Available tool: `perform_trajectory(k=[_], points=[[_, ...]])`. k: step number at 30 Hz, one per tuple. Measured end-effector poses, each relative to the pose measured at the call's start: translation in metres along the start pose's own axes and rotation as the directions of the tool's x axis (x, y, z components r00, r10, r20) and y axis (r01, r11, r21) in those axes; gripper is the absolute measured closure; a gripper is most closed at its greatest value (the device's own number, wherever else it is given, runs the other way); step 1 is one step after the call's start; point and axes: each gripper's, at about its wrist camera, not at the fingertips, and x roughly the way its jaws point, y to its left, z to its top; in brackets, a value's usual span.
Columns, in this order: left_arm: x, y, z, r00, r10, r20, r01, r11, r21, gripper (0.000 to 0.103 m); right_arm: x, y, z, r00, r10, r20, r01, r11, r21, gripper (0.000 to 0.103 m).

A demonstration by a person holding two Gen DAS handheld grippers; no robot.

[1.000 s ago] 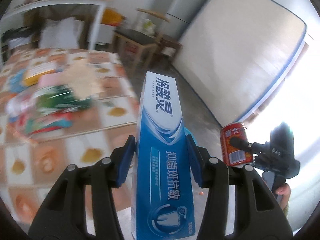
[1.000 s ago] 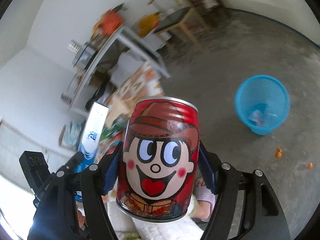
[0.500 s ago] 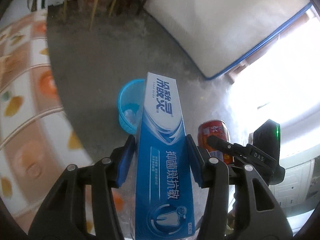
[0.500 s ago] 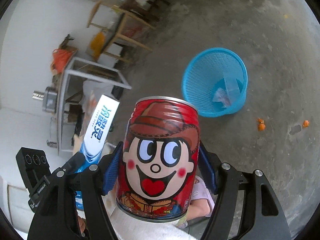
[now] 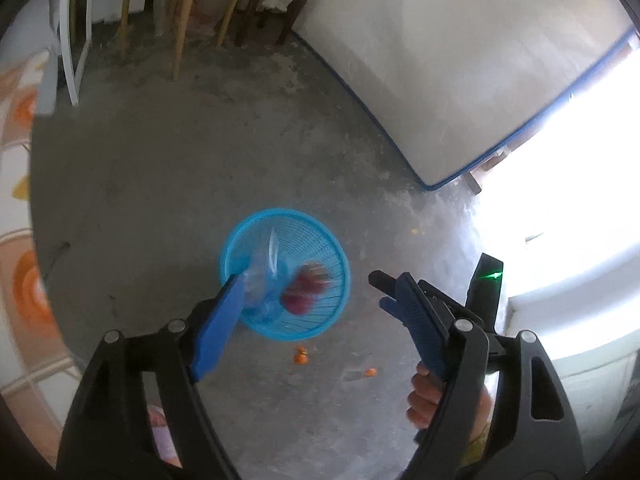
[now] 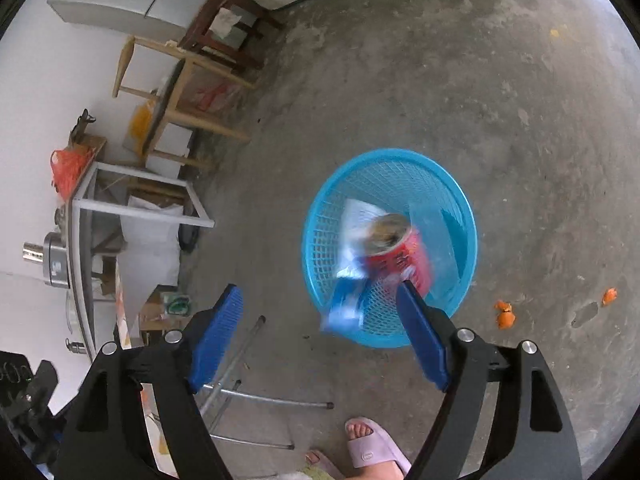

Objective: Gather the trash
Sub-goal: 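Open both tools to drop the can and toothpaste box into the wastebasket, then swing both tools back toward the table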

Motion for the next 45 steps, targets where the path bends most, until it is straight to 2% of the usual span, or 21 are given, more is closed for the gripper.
perform_trajectory(k=[2, 6, 14, 18, 22, 25, 29, 33, 36, 42, 45], points=[[-0.012, 0.001, -0.008, 1.000, 0.015, 0.016, -0.015, 1.000, 0.024, 0.029, 0.001, -0.005, -0.008, 1.000, -0.002, -0.005, 0.002, 1.000, -0.012, 0.026], [-0.035, 0.008, -0.025, 1.000, 0.000, 0.026, -0.001, 1.000, 0.022, 0.029, -0.002, -0.016, -0.025, 1.000, -0.008, -0.017, 0.008, 1.000, -0.025, 0.026], [-0.095, 0.011, -0.058, 0.994, -0.018, 0.112, 0.011, 0.998, 0.061, 0.029, -0.043, -0.029, -0.062, 1.000, 0.005, -0.010, -0.006, 0.999, -0.047, 0.026], [-0.144, 0.022, -0.085, 0.983, -0.025, 0.179, 0.011, 0.997, 0.082, 0.029, -0.075, -0.020, -0.087, 1.000, 0.023, 0.022, -0.021, 0.996, -0.092, 0.026], [-0.180, 0.045, -0.118, 0.976, 0.014, 0.219, -0.031, 0.997, 0.074, 0.026, -0.095, 0.006, -0.114, 0.999, 0.037, 0.015, -0.033, 0.982, -0.186, 0.022], [-0.210, 0.072, -0.148, 0.965, 0.062, 0.256, -0.079, 0.995, 0.057, 0.025, -0.104, 0.039, -0.135, 0.999, 0.053, -0.012, -0.054, 0.955, -0.290, 0.018], [-0.245, 0.110, -0.187, 0.941, 0.133, 0.311, -0.139, 0.990, -0.001, 0.023, -0.107, 0.101, -0.159, 0.993, 0.090, -0.071, -0.112, 0.898, -0.425, 0.016], [-0.281, 0.153, -0.228, 0.911, 0.190, 0.367, -0.164, 0.981, -0.101, 0.021, -0.099, 0.167, -0.187, 0.984, 0.126, -0.129, -0.176, 0.821, -0.543, 0.013], [-0.301, 0.179, -0.250, 0.888, 0.224, 0.401, -0.175, 0.972, -0.155, 0.021, -0.084, 0.233, -0.219, 0.972, 0.131, -0.196, -0.229, 0.726, -0.648, 0.013], [-0.328, 0.227, -0.270, 0.849, 0.282, 0.448, -0.182, 0.950, -0.253, 0.021, -0.039, 0.350, -0.270, 0.949, 0.090, -0.303, -0.294, 0.605, -0.740, 0.013], [-0.337, 0.248, -0.276, 0.839, 0.276, 0.468, -0.154, 0.947, -0.282, 0.021, -0.013, 0.399, -0.284, 0.945, 0.054, -0.322, -0.292, 0.579, -0.761, 0.013]])
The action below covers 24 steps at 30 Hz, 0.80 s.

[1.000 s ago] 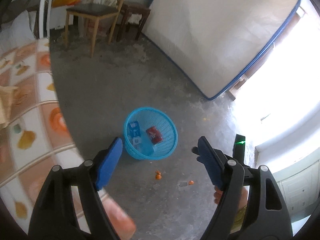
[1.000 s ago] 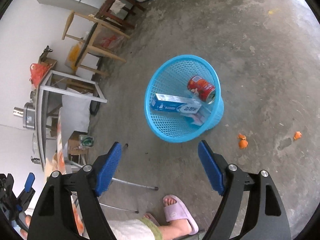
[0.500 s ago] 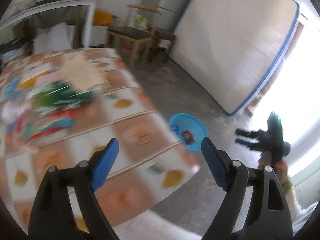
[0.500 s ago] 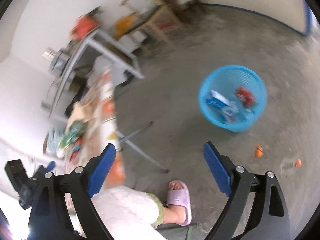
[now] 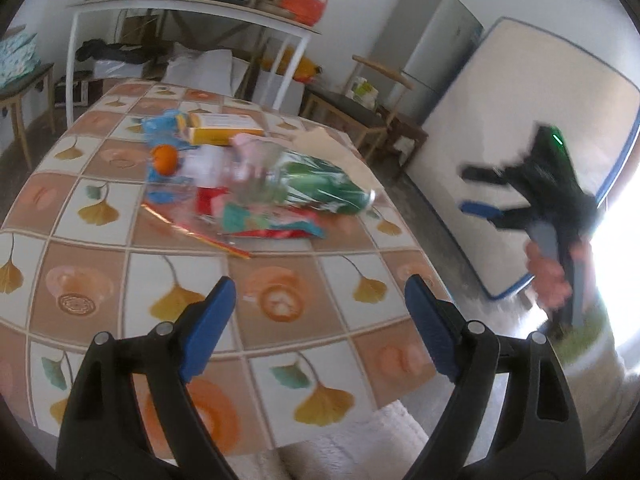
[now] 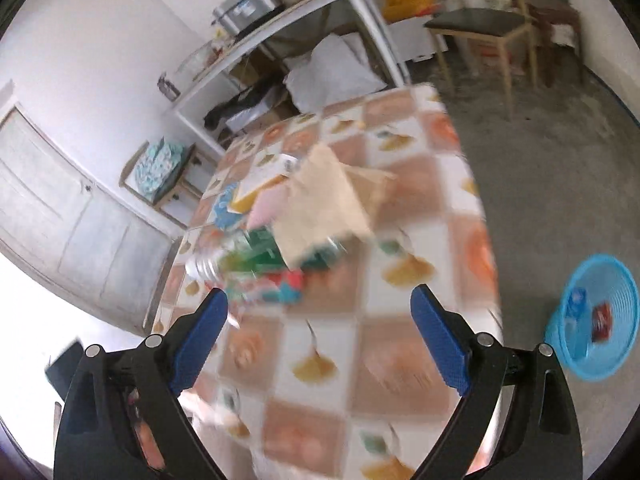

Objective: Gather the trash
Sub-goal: 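Swing both tools back toward the table, then grasp the beige cloth with the right tool and lift it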

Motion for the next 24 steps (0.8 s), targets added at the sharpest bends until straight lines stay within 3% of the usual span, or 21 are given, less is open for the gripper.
perform_trajectory(k=[1, 5, 10, 14, 22, 24], points=[[0.003, 0.001, 0.002, 1.000, -0.005, 0.005, 0.005, 1.000, -0.007, 0.021, 0.018, 0.011, 0.018, 1.000, 0.005, -0.025, -0.006, 1.000, -0.027, 0.013], [0.006, 0.016, 0.005, 0.999, -0.044, 0.010, 0.044, 0.999, -0.027, 0.021, 0.080, 0.031, 0.069, 0.992, -0.115, -0.058, 0.107, 0.985, -0.135, 0.013], [0.011, 0.026, 0.006, 0.996, -0.085, 0.006, 0.085, 0.996, -0.030, 0.021, 0.154, 0.015, 0.097, 0.971, -0.126, -0.204, 0.083, 0.975, -0.207, 0.013], [0.011, 0.032, 0.005, 0.994, -0.109, 0.003, 0.109, 0.994, -0.028, 0.021, 0.183, -0.008, 0.099, 0.962, -0.081, -0.260, 0.043, 0.988, -0.147, 0.014], [0.020, 0.041, 0.004, 0.991, -0.133, -0.018, 0.132, 0.990, -0.054, 0.021, 0.186, -0.020, 0.089, 0.960, 0.017, -0.278, -0.041, 0.996, -0.080, 0.044], [0.020, 0.042, 0.004, 0.991, -0.133, -0.016, 0.132, 0.990, -0.059, 0.021, 0.185, -0.020, 0.085, 0.957, 0.035, -0.289, -0.057, 0.996, -0.065, 0.063]])
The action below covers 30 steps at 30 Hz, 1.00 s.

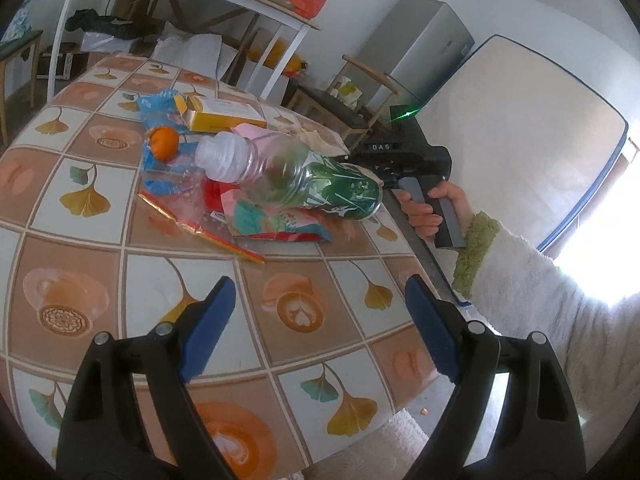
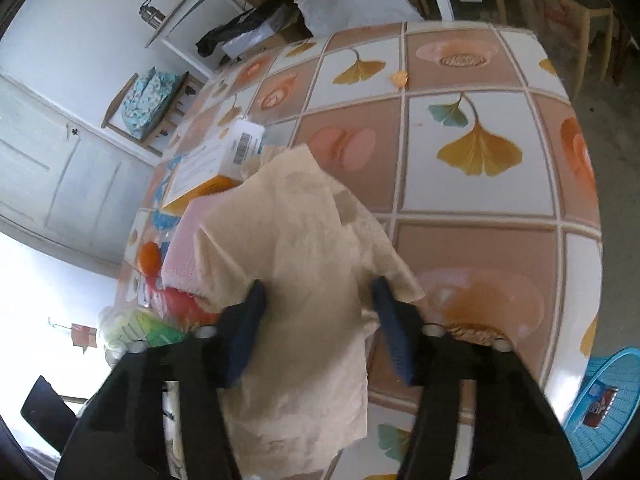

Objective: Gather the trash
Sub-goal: 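Grasp the beige cloth with the right tool and lift it, then grasp the beige cloth with the left tool while the right tool releases it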

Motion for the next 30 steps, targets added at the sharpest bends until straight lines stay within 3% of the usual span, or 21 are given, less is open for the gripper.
perform_trajectory(k=[3, 6, 9, 14, 19, 24, 30], points=[[0.000, 0.000, -0.001, 1.000, 0.008, 0.002, -0.008, 1.000, -0.002, 0.021, -0.003, 0.001, -0.001, 1.000, 0.015, 0.020, -0.015, 1.000, 0.016, 0.082], [-0.002, -0.001, -0.002, 1.000, 0.021, 0.004, -0.021, 1.000, -0.002, 0.021, -0.011, 0.000, 0.002, 0.998, 0.038, 0.059, -0.041, 0.998, 0.047, 0.094], [-0.005, -0.002, -0.002, 0.999, 0.032, 0.009, -0.032, 0.999, 0.002, 0.021, -0.029, 0.002, 0.001, 0.991, 0.044, 0.129, -0.053, 0.996, 0.066, 0.097], [-0.012, -0.009, -0.002, 0.998, 0.054, 0.023, -0.054, 0.998, 0.013, 0.021, -0.079, 0.011, -0.009, 0.960, 0.095, 0.262, -0.115, 0.991, 0.063, 0.098], [-0.021, -0.019, -0.002, 0.997, 0.062, 0.045, -0.064, 0.998, 0.023, 0.021, -0.134, 0.036, -0.046, 0.937, 0.150, 0.316, -0.154, 0.988, -0.012, 0.098], [-0.032, -0.040, -0.007, 0.998, 0.006, 0.070, -0.012, 0.996, 0.091, 0.021, -0.158, 0.066, -0.105, 0.947, 0.146, 0.286, -0.134, 0.989, -0.059, 0.098], [-0.042, -0.069, -0.024, 0.995, -0.095, 0.032, 0.086, 0.972, 0.218, 0.021, -0.112, 0.083, -0.175, 0.988, 0.140, 0.071, -0.140, 0.990, -0.017, 0.098]])
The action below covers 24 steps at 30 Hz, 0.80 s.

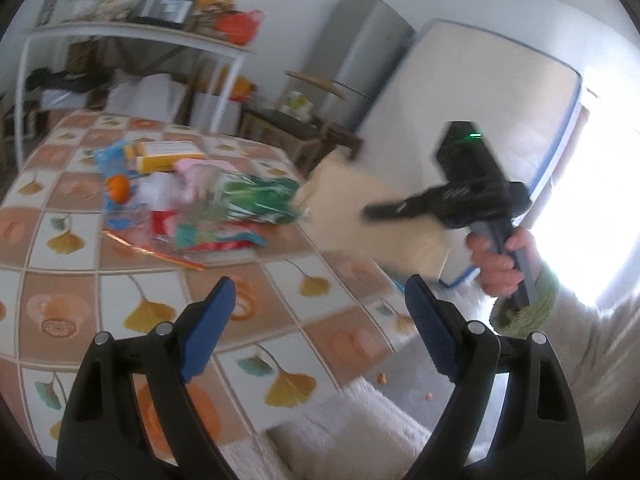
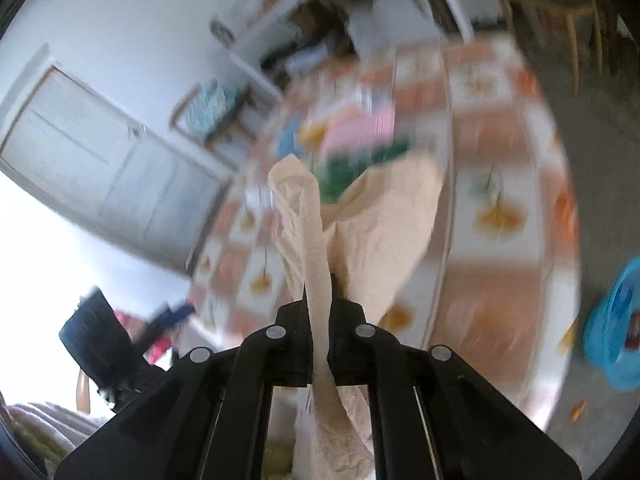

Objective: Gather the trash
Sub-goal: 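Grasp the beige cloth with the left tool while the right tool releases it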

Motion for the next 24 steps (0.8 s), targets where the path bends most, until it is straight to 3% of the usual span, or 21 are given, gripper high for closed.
perform_trajectory(k=[4, 7, 13, 19, 24], points=[[0.012, -0.010, -0.017, 0.997, -0.040, -0.060, 0.043, 0.998, 0.050, 0.020, 0.056, -0.002, -0.029, 0.982, 0.067, -0.176, -0.056, 0.996, 0.067, 0.098], [0.027, -0.006, -0.028, 0.994, 0.000, -0.105, 0.004, 0.999, 0.044, 0.020, 0.087, 0.002, -0.037, 0.948, 0.190, -0.255, -0.165, 0.979, 0.117, 0.098], [0.036, 0.005, -0.038, 0.991, 0.031, -0.128, -0.024, 0.998, 0.053, 0.020, 0.103, 0.017, -0.037, 0.873, 0.374, -0.314, -0.337, 0.927, 0.166, 0.098], [0.038, 0.009, -0.042, 0.991, 0.035, -0.128, -0.025, 0.996, 0.082, 0.020, 0.124, 0.018, -0.040, 0.773, 0.523, -0.359, -0.441, 0.850, 0.289, 0.098], [0.039, 0.019, -0.043, 0.990, 0.040, -0.136, -0.034, 0.998, 0.050, 0.041, 0.138, 0.015, -0.045, 0.721, 0.594, -0.356, -0.475, 0.798, 0.370, 0.098]])
